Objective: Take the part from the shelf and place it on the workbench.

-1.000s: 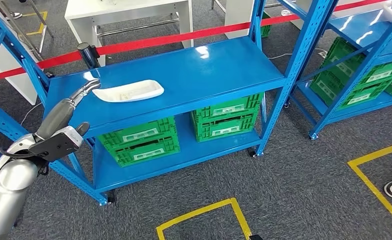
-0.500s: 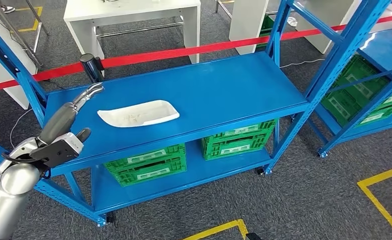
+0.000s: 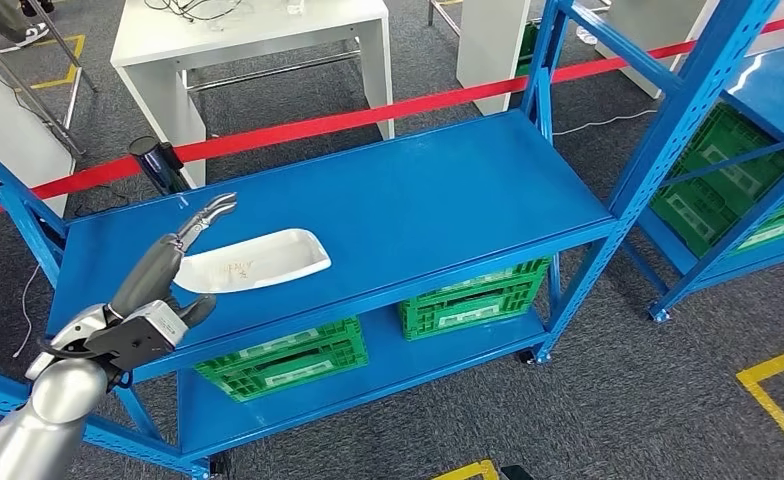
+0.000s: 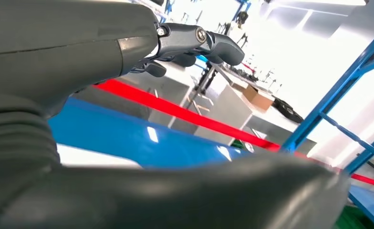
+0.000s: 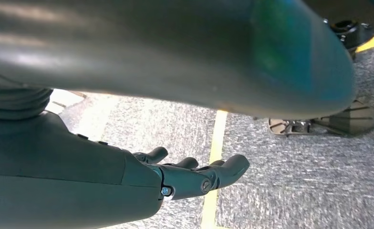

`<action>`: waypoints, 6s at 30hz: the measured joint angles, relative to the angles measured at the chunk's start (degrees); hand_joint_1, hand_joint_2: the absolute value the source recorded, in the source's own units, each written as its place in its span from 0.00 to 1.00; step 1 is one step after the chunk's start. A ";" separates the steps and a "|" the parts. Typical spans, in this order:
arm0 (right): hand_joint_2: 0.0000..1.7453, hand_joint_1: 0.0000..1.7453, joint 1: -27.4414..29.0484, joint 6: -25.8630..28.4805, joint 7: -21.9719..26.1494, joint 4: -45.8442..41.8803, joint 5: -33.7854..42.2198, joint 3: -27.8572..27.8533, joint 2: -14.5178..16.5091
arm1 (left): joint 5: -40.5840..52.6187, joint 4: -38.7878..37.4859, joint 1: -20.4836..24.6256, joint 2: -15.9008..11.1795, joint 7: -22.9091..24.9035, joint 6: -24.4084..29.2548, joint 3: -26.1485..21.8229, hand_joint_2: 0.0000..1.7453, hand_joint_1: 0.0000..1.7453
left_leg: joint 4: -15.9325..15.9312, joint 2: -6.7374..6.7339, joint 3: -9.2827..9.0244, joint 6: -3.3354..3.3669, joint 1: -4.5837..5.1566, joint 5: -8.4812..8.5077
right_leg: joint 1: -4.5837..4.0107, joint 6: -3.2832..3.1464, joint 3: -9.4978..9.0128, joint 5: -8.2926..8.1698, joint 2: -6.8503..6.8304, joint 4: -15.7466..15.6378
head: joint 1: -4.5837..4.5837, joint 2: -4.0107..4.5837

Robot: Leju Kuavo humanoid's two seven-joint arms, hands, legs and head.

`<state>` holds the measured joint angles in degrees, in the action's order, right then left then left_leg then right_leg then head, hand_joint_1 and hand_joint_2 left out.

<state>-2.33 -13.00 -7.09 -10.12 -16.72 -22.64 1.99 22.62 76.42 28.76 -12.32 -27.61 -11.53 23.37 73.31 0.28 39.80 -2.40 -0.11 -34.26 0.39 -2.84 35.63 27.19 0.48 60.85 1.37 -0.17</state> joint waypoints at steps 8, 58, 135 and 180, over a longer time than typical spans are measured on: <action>0.00 0.00 -0.21 0.05 -0.29 0.00 -0.26 0.00 0.45 | -0.90 0.29 -1.01 3.91 0.49 0.84 0.44 0.00 0.00 | -14.75 -0.10 -5.38 2.04 1.51 8.21 | -0.16 0.63 -1.22 0.91 0.03 -0.57 | -0.25 0.00; 0.00 0.00 -0.17 0.00 0.45 0.00 0.11 -1.09 0.31 | -1.66 -6.77 3.71 10.41 3.26 1.93 5.08 0.00 0.00 | -14.75 -0.85 -6.41 3.06 0.03 7.15 | 1.25 2.66 -0.75 0.46 0.25 -0.27 | -0.26 0.00; 0.00 0.00 -0.08 0.00 0.40 0.00 -1.95 -2.41 0.69 | 9.57 -38.34 10.68 10.17 2.75 13.16 5.22 1.00 0.00 | -15.59 0.13 -5.92 1.89 0.46 8.72 | 0.94 3.33 -3.73 0.55 0.09 -3.31 | -0.63 0.00; 0.00 0.00 -0.01 0.00 0.40 0.00 -2.69 -5.03 0.37 | 7.57 -37.82 10.21 10.19 -3.02 4.51 9.42 1.00 0.00 | -15.58 0.09 -5.94 1.89 0.46 8.72 | 0.94 3.33 -3.70 0.56 0.11 -3.31 | -0.63 0.00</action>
<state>-2.33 -13.00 -6.69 -10.12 -19.41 -27.68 2.36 30.19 38.60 38.97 -2.13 -30.62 -7.02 32.80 57.73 0.37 33.87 -0.51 0.35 -25.54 1.34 0.50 31.94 27.75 0.59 57.54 0.74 -0.17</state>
